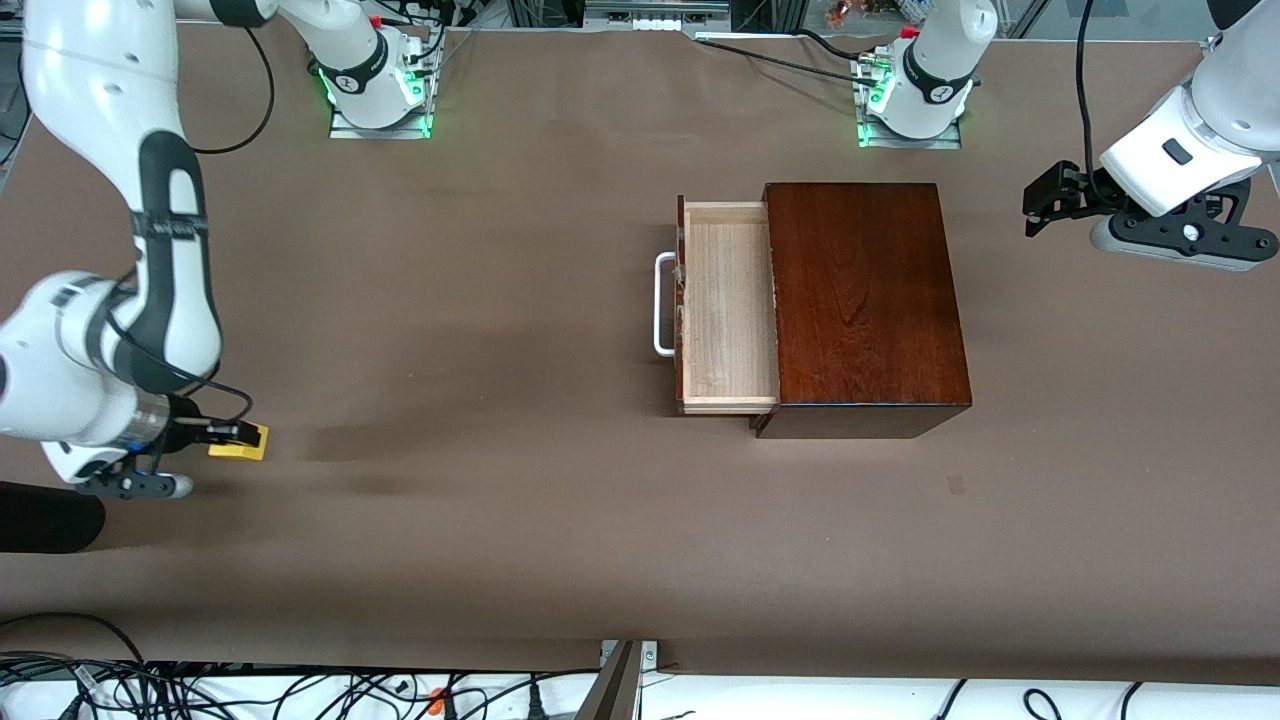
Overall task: Open drawer, take yellow block, close drawer
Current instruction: 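Lift the yellow cube out and carry it away with the right gripper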
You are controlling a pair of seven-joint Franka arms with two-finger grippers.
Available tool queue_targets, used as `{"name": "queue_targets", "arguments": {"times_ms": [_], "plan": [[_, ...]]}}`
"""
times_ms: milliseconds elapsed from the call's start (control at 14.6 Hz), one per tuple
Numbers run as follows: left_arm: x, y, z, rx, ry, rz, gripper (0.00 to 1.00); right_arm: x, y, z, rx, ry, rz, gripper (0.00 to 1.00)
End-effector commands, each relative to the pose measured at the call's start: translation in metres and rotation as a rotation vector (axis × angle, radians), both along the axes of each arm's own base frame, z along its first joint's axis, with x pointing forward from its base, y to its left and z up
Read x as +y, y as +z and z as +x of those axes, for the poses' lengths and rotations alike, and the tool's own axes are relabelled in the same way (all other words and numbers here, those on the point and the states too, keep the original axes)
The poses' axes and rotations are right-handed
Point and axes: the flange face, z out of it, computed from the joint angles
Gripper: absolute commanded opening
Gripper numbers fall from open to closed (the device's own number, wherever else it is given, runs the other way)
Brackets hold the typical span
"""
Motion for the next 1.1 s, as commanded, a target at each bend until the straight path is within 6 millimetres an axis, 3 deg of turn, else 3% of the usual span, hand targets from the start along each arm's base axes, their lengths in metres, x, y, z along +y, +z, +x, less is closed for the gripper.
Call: {"name": "queue_targets", "arguments": {"times_ms": [0, 137, 275, 549, 1030], "plan": [[0.0, 0.006, -0.002, 0.008, -0.015, -0.022, 1.0, -0.012, -0.024, 0.004, -0.017, 0.019, 0.011, 0.02], [-0.002, 0.006, -0.003, 0.015, -0.019, -0.022, 1.0, -0.03, -0.037, 0.005, -0.037, 0.027, -0.009, 0.02], [-0.008, 0.004, -0.004, 0.031, -0.022, -0.046, 1.0, -0.031, -0.048, 0.006, -0.052, 0.051, -0.023, 0.02], [-0.06, -0.026, -0.003, 0.119, -0.109, -0.099, 1.0, -0.042, -0.057, 0.005, -0.044, 0.078, -0.028, 0.02], [-0.214, -0.085, 0.003, 0.218, -0.447, -0.159, 1.0, -0.055, -0.064, 0.005, -0.069, 0.088, -0.024, 0.08]]}}
